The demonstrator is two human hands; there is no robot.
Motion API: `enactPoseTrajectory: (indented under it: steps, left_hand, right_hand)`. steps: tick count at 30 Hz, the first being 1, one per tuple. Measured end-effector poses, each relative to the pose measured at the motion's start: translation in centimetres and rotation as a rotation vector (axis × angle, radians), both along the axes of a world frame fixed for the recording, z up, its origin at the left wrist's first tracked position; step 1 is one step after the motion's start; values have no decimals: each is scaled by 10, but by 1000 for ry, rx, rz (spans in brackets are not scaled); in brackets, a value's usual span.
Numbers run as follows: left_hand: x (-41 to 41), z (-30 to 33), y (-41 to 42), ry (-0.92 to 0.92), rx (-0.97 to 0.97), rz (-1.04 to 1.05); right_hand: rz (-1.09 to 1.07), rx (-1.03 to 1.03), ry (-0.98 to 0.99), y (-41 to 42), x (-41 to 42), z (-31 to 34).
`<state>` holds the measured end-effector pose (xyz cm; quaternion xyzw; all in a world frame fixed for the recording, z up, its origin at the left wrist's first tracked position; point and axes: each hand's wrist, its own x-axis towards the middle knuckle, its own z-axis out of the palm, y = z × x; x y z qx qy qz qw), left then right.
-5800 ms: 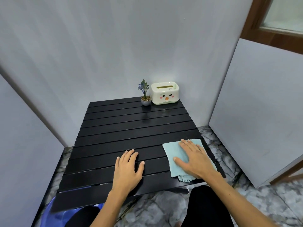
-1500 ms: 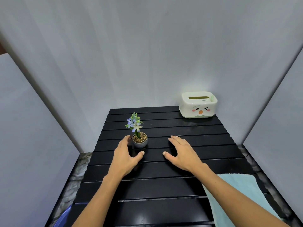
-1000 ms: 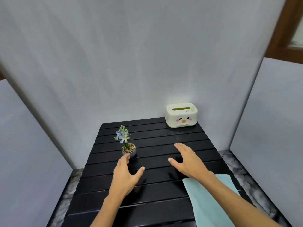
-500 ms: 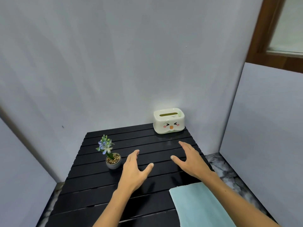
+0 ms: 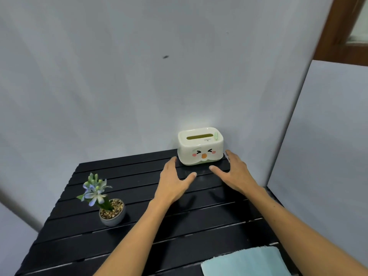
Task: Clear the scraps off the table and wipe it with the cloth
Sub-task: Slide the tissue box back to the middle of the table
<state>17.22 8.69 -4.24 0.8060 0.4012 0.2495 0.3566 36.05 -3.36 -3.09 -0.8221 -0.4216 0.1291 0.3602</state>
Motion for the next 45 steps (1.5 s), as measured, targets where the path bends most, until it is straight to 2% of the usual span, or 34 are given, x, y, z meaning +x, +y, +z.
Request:
enactPoseTrajectory:
  steps: [10,19,25,33,45]
  left_hand:
    - [47,-14,40,-93,38,18]
    - [63,-23,50,-192,44,28]
    - [63,-24,49,-210,50,40]
    - [45,-18,38,-235,22,27]
    - [-29,-6,0,-263,-32,-3]
  right_hand:
    - [-40,35,78,46,42,-23]
    - [40,221,123,58,46,-27]
    - [10,260,131,60,40,-27]
    - [-13,272,130,49,22,-26]
    - [-95,285,102,13,-50,-29]
